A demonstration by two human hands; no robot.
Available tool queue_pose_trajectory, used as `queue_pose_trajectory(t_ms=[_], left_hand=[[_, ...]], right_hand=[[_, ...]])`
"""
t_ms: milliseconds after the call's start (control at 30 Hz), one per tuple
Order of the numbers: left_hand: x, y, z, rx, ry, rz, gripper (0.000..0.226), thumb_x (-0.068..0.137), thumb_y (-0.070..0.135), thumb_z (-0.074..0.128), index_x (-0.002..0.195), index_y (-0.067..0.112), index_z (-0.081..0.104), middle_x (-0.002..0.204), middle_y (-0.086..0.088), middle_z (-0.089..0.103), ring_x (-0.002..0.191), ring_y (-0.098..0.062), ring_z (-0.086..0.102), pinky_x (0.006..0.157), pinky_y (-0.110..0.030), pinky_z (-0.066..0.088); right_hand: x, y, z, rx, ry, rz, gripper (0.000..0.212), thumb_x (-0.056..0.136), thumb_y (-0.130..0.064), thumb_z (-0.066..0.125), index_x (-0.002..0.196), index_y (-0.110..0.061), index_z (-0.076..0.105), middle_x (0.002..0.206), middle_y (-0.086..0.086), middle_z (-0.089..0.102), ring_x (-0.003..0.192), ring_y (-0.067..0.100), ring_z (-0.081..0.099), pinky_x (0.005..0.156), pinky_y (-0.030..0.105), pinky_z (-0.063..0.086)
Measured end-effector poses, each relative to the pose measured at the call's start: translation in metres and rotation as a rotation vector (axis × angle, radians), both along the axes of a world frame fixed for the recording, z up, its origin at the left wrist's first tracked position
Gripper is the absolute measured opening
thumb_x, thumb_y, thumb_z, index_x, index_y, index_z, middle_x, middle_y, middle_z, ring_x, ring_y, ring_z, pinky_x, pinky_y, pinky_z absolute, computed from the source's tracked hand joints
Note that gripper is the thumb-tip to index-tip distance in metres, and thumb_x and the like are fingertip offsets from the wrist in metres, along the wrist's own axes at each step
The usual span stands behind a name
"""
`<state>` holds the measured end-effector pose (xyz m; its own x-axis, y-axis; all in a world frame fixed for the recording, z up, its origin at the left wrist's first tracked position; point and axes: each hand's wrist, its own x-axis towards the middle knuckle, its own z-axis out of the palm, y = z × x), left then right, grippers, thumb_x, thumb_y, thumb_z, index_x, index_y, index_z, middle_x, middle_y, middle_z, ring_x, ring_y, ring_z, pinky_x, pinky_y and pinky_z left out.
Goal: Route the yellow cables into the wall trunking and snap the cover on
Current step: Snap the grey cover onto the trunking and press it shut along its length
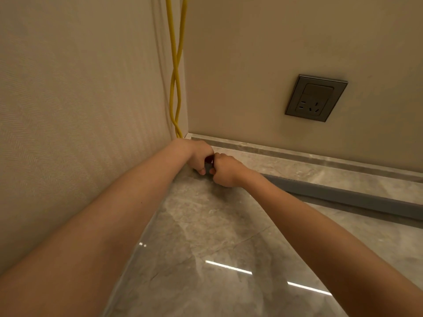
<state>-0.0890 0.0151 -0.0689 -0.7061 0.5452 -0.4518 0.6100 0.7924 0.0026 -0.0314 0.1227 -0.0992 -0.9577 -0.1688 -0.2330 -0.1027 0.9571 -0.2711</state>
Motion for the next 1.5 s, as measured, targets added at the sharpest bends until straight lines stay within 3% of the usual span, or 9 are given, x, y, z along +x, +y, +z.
queue_pose_trajectory(t_ms=[233,367,567,733,1000,1167,1367,1500], left_hand=[[-0.001,-0.001,0.006,0.034,-0.026,0.046,0.046,0.082,0.022,0.070,0.125,0.013,0.056,0.125,-0.007,0.059,0.114,-0.024,0.056,0.098,-0.035,0.046],[-0.007,-0.002,0.011,0.039,-0.060,0.080,0.044,0.087,0.022,0.065,0.128,0.012,0.057,0.130,-0.005,0.057,0.117,-0.022,0.054,0.099,-0.033,0.043],[0.004,0.020,0.007,0.057,-0.069,-0.015,0.060,0.084,0.013,0.059,0.140,0.024,0.042,0.139,-0.003,0.049,0.123,-0.023,0.050,0.104,-0.036,0.043],[0.025,0.040,-0.015,0.328,0.056,-0.088,0.040,0.087,0.019,0.060,0.127,0.019,0.054,0.124,-0.006,0.061,0.110,-0.025,0.056,0.088,-0.032,0.044],[0.020,0.040,-0.017,0.304,0.024,-0.085,0.032,0.092,0.016,0.054,0.124,0.017,0.054,0.121,-0.009,0.061,0.108,-0.027,0.056,0.088,-0.036,0.044],[0.022,0.041,-0.013,0.280,0.028,-0.081,0.032,0.090,0.017,0.055,0.121,0.018,0.055,0.118,-0.008,0.061,0.105,-0.025,0.056,0.088,-0.038,0.047],[0.032,0.044,-0.023,0.350,0.205,-0.148,0.022,0.082,0.031,0.058,0.099,0.017,0.057,0.100,-0.005,0.066,0.089,-0.025,0.061,0.072,-0.034,0.047],[0.031,0.040,-0.027,0.397,0.207,-0.143,0.026,0.080,0.033,0.059,0.102,0.020,0.060,0.099,0.000,0.067,0.088,-0.022,0.061,0.070,-0.032,0.047]], right_hand=[[-0.001,0.015,0.007,-0.090,-0.068,0.029,0.042,0.095,-0.028,0.050,0.129,-0.005,0.043,0.129,0.017,0.054,0.114,0.031,0.053,0.092,0.036,0.042],[0.018,0.058,0.016,-0.110,-0.080,0.008,0.064,0.085,-0.037,0.064,0.139,-0.016,0.037,0.132,0.008,0.052,0.117,0.025,0.052,0.097,0.034,0.042],[0.038,0.084,0.004,0.059,0.103,0.002,0.045,0.091,-0.037,0.055,0.131,-0.020,0.048,0.124,0.007,0.055,0.113,0.026,0.051,0.092,0.038,0.041],[0.035,0.089,0.005,-0.049,0.115,-0.084,0.046,0.092,-0.026,0.052,0.137,-0.019,0.045,0.132,0.008,0.054,0.120,0.026,0.050,0.100,0.043,0.042],[0.044,0.090,-0.004,-0.059,0.229,-0.082,0.035,0.090,-0.033,0.052,0.122,-0.020,0.056,0.113,0.005,0.063,0.104,0.026,0.058,0.082,0.034,0.042],[0.046,0.075,-0.009,0.063,0.322,-0.171,0.032,0.087,-0.029,0.052,0.117,-0.016,0.054,0.113,0.003,0.062,0.106,0.026,0.056,0.088,0.038,0.041],[0.045,0.062,-0.015,0.148,0.325,-0.215,0.035,0.080,-0.020,0.051,0.113,-0.010,0.048,0.114,0.006,0.056,0.107,0.027,0.052,0.088,0.039,0.039],[0.043,0.064,-0.017,0.140,0.336,-0.217,0.035,0.080,-0.019,0.051,0.113,-0.010,0.049,0.114,0.007,0.057,0.108,0.027,0.052,0.087,0.037,0.038]])
